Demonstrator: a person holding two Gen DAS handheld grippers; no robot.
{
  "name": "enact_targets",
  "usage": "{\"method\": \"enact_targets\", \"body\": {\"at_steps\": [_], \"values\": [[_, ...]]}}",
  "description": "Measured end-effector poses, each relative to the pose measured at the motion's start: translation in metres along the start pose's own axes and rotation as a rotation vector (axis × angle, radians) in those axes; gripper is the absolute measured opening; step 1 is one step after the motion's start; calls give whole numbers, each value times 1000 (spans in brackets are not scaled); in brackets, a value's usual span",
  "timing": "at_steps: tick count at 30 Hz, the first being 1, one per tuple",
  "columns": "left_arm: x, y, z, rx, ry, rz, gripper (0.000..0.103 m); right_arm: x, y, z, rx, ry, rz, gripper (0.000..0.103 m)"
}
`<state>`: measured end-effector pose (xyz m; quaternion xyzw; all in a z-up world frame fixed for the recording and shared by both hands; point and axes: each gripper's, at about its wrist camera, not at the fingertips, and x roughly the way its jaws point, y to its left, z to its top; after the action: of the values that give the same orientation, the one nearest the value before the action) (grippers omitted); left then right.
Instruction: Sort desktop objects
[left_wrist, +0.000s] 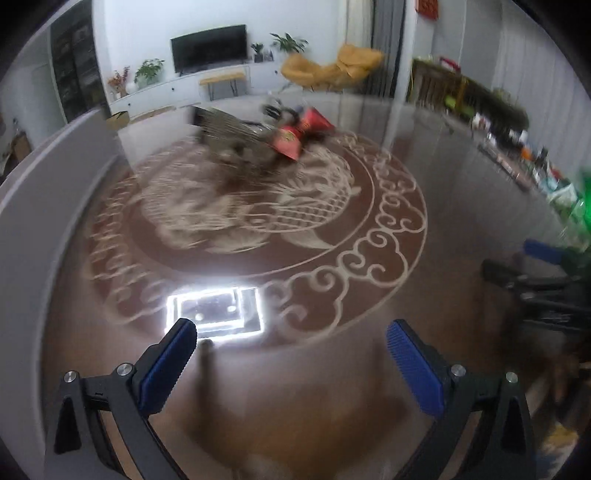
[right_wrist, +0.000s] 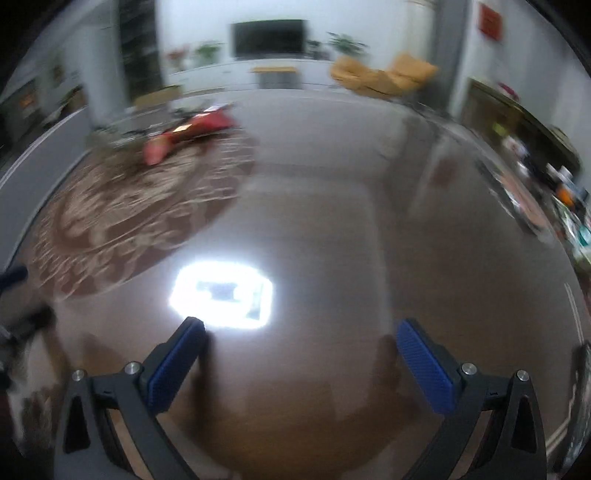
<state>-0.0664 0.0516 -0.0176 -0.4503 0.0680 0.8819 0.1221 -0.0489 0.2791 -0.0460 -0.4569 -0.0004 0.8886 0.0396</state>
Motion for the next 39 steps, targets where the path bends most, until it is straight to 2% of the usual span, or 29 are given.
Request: {"method": "enact_targets", "body": {"at_steps": [2,3,5,8,18,39], "values": [[7,-13,15,17,-26,1,103,4,-3,0,24,8,6,103],[13,-18,20,28,-21,8,103,6,-4,3,31,6,4,103],[26,-25,36,38,-2,-33,103,7,-5,2,34,6,0,103],[34,-34,50,32,-1,-31,103,8,-6,5,33,5,-2,103],[37,-35,54,31,0,-33,103,1,-12,-9,39,0,-7,103],[34,-35,53,31,2,-33,103,1,-12,-8,38,0,-6,103]]}}
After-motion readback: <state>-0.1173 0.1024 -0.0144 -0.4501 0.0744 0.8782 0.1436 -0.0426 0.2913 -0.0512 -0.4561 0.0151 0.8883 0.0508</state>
